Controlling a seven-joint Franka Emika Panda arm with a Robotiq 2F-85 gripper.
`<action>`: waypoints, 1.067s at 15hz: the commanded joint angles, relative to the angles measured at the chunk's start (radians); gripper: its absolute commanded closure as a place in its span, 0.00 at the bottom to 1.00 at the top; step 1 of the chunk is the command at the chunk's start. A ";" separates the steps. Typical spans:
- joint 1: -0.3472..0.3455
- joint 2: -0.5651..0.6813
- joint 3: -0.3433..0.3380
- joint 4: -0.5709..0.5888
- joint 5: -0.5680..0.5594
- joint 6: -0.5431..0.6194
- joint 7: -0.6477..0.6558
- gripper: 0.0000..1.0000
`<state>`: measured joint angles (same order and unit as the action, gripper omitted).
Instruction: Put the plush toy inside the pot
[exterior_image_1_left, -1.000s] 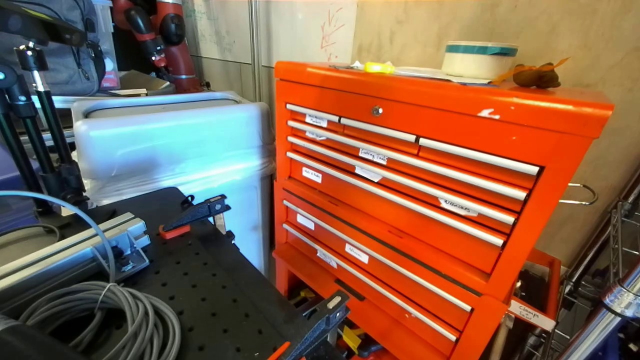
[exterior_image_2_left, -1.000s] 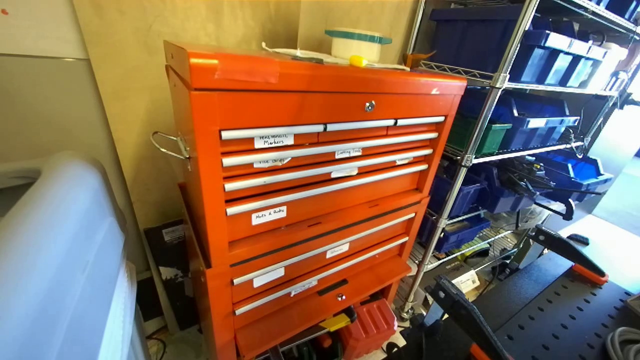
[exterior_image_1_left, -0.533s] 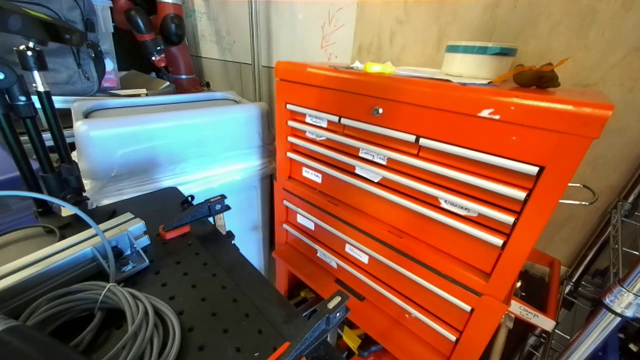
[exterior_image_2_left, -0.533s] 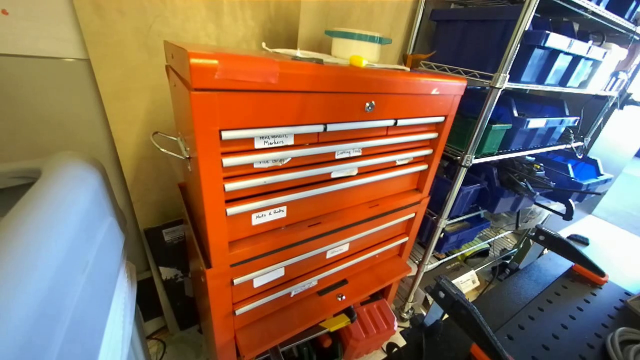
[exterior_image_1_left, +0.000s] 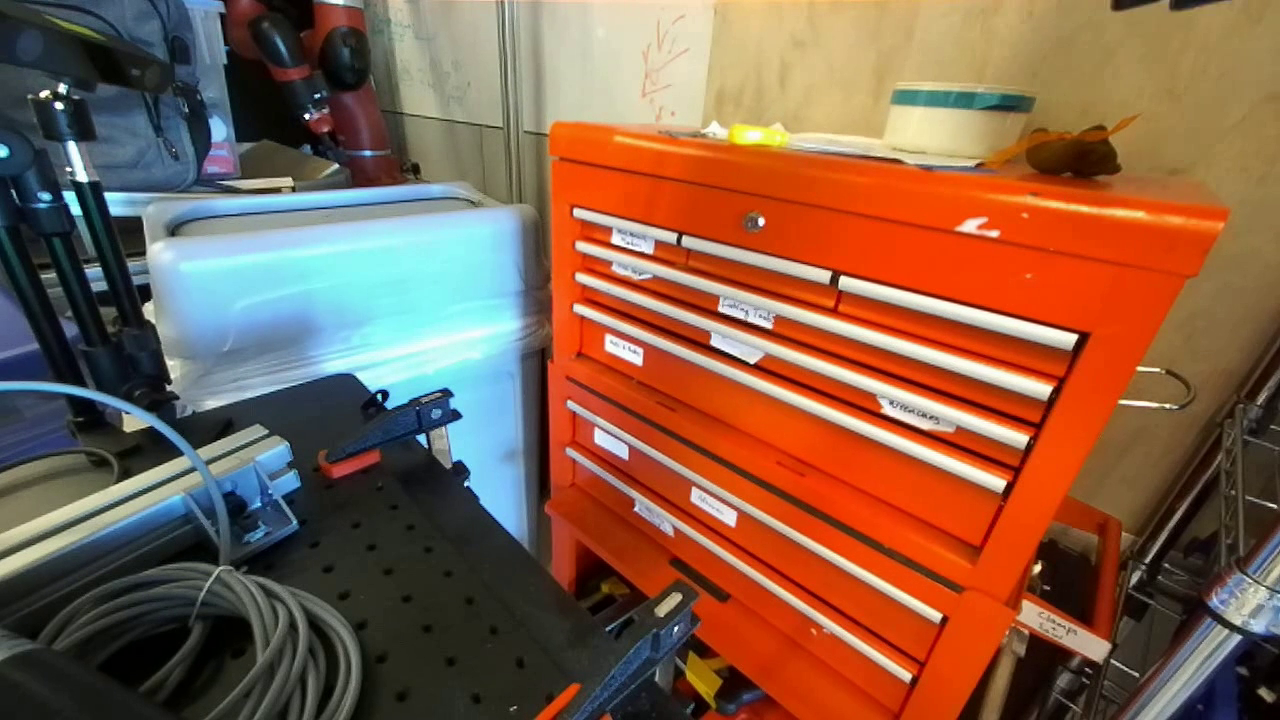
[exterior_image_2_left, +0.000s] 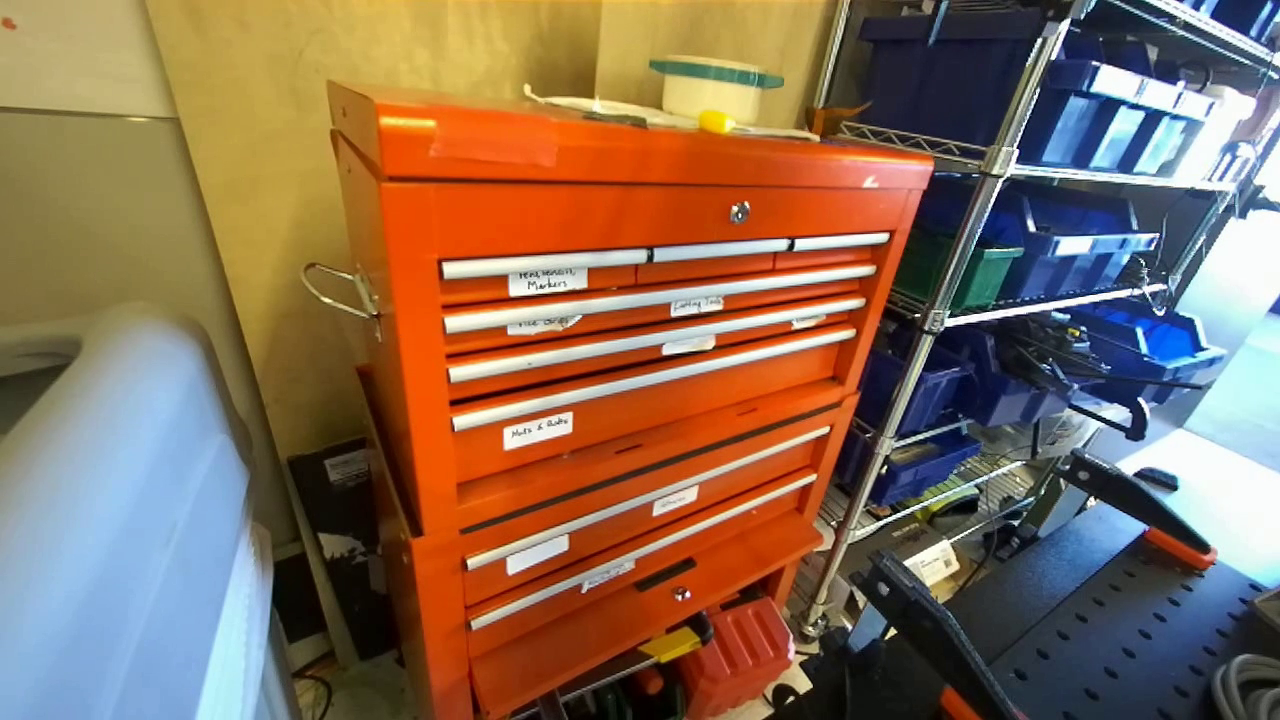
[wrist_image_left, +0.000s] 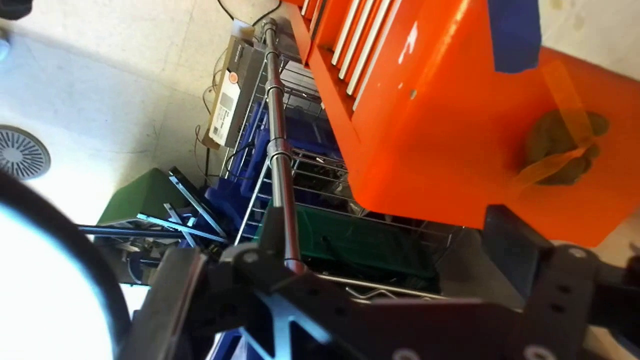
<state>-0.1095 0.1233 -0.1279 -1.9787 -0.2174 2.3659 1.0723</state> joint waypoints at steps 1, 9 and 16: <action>0.018 0.089 -0.033 0.065 -0.003 0.059 0.195 0.00; 0.079 0.219 -0.075 0.169 -0.012 0.133 0.512 0.00; 0.117 0.246 -0.060 0.212 0.011 0.180 0.512 0.00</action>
<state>-0.0095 0.3474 -0.1829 -1.8038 -0.2142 2.5194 1.5774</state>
